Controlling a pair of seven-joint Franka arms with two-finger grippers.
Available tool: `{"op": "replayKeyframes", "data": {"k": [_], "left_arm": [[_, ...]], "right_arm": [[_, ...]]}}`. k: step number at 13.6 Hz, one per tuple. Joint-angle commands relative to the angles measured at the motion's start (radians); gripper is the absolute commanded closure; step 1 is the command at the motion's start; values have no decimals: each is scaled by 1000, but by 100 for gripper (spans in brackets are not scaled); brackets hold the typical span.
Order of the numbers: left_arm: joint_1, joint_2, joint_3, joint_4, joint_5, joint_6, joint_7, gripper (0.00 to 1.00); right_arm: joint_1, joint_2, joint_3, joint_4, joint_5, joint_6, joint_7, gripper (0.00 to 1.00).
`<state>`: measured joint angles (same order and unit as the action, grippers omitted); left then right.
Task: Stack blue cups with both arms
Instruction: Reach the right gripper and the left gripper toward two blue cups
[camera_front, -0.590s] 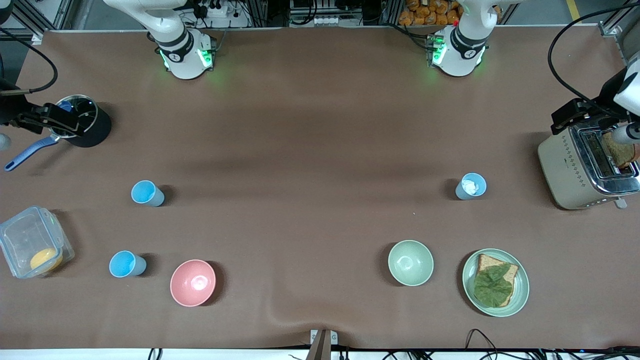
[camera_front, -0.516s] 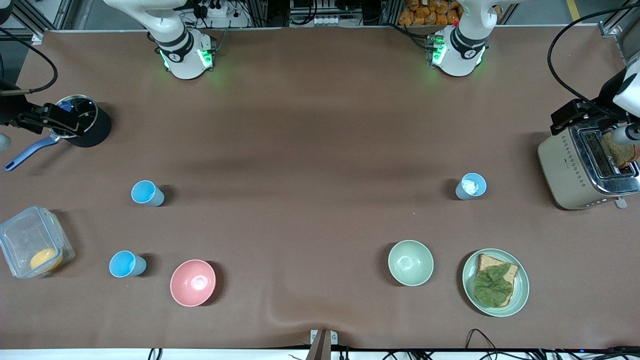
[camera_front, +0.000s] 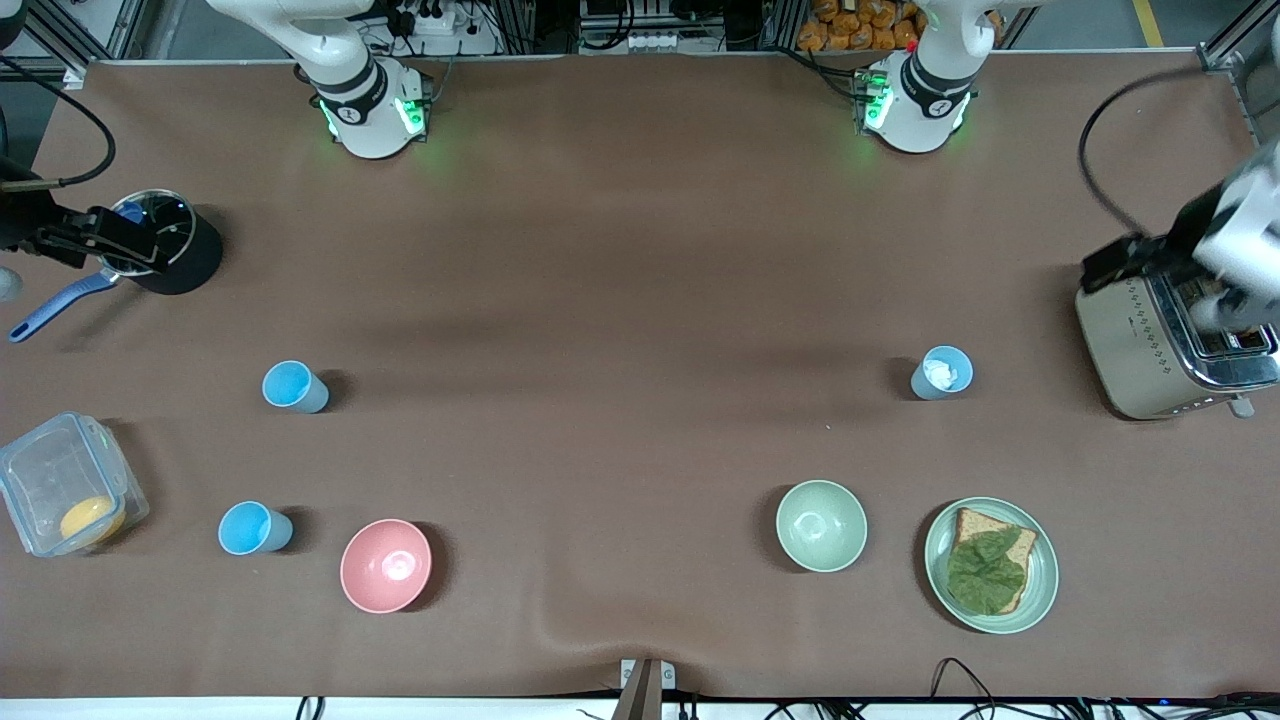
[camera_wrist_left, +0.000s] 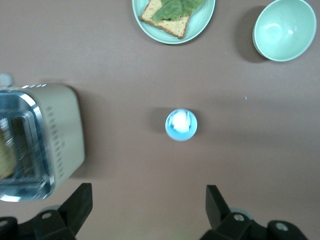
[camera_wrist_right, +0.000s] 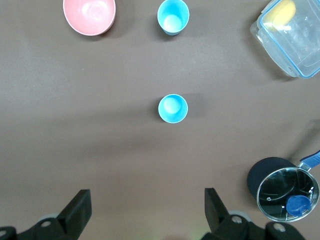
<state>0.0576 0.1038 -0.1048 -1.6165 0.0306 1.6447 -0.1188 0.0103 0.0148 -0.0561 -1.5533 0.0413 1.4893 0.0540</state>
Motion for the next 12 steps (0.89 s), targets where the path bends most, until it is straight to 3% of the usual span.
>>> {"op": "replayKeyframes", "data": {"k": [1, 4, 8, 12], "left_arm": [[10, 31, 1, -182, -31, 224, 25, 0], [7, 36, 1, -406, -32, 481, 24, 0], [8, 129, -1, -476, -31, 608, 25, 0], [5, 134, -6, -594, -29, 756, 25, 0]], "right_arm": [[5, -7, -5, -13, 5, 12, 18, 0], [-16, 89, -7, -13, 8, 34, 13, 0], [-39, 247, -7, -30, 11, 118, -2, 0], [-73, 300, -8, -161, 11, 304, -105, 0]]}}
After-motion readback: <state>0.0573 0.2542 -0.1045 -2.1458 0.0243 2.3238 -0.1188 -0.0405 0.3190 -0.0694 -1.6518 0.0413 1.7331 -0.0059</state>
